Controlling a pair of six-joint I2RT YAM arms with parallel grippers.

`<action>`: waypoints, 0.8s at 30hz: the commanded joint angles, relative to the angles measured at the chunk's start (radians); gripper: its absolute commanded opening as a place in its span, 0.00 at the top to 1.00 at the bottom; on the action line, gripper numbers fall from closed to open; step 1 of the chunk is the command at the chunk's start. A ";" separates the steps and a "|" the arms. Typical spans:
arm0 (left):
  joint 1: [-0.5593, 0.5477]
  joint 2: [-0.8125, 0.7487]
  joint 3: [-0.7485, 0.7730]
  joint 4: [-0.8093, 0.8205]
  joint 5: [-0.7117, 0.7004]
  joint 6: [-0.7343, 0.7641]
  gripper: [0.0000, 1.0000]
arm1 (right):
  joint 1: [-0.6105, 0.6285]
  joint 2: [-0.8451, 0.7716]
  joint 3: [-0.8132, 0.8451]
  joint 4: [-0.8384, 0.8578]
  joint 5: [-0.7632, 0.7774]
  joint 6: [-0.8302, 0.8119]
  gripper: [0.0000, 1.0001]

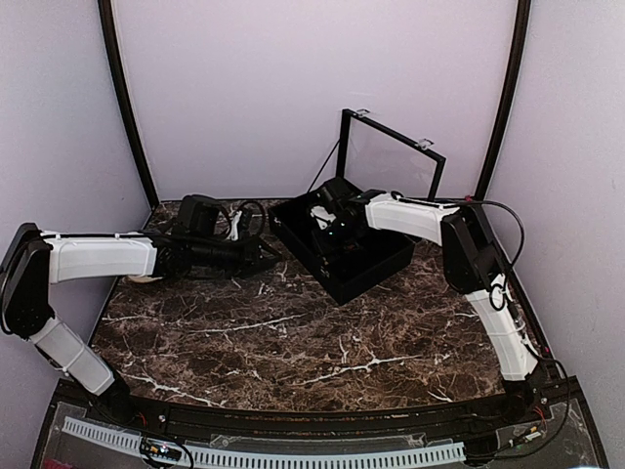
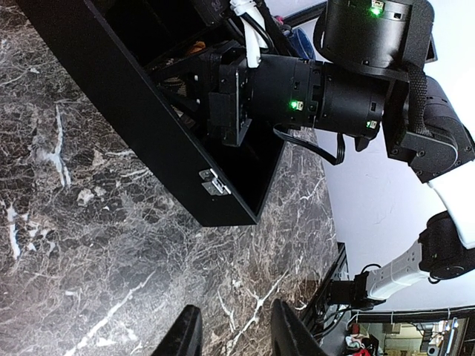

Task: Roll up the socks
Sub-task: Place the sock in the storage box.

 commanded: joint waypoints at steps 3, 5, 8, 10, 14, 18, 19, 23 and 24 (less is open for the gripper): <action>0.004 0.012 0.035 0.005 0.010 0.011 0.65 | -0.010 0.072 0.037 -0.022 -0.002 0.017 1.00; 0.004 0.015 0.036 0.005 0.013 0.011 0.65 | -0.008 0.086 0.052 -0.036 -0.004 0.019 0.99; 0.004 0.022 0.039 0.004 0.016 0.013 0.65 | -0.002 0.107 0.084 -0.063 0.006 0.012 0.96; 0.004 0.025 0.039 0.005 0.016 0.011 0.65 | 0.003 0.118 0.100 -0.077 0.015 0.005 0.89; 0.004 0.026 0.040 0.003 0.010 0.014 0.65 | 0.005 0.091 0.073 -0.049 0.023 0.002 0.68; 0.004 0.027 0.042 0.000 0.007 0.017 0.65 | 0.005 0.046 0.049 -0.021 0.045 -0.005 0.62; 0.004 0.026 0.043 0.001 0.007 0.018 0.65 | 0.005 0.036 0.050 -0.018 0.054 -0.007 0.62; 0.004 0.027 0.044 0.002 0.007 0.019 0.64 | 0.005 -0.004 0.040 0.003 0.074 -0.011 0.57; 0.004 0.027 0.043 0.002 0.008 0.019 0.64 | 0.005 -0.013 0.040 0.007 0.078 -0.011 0.57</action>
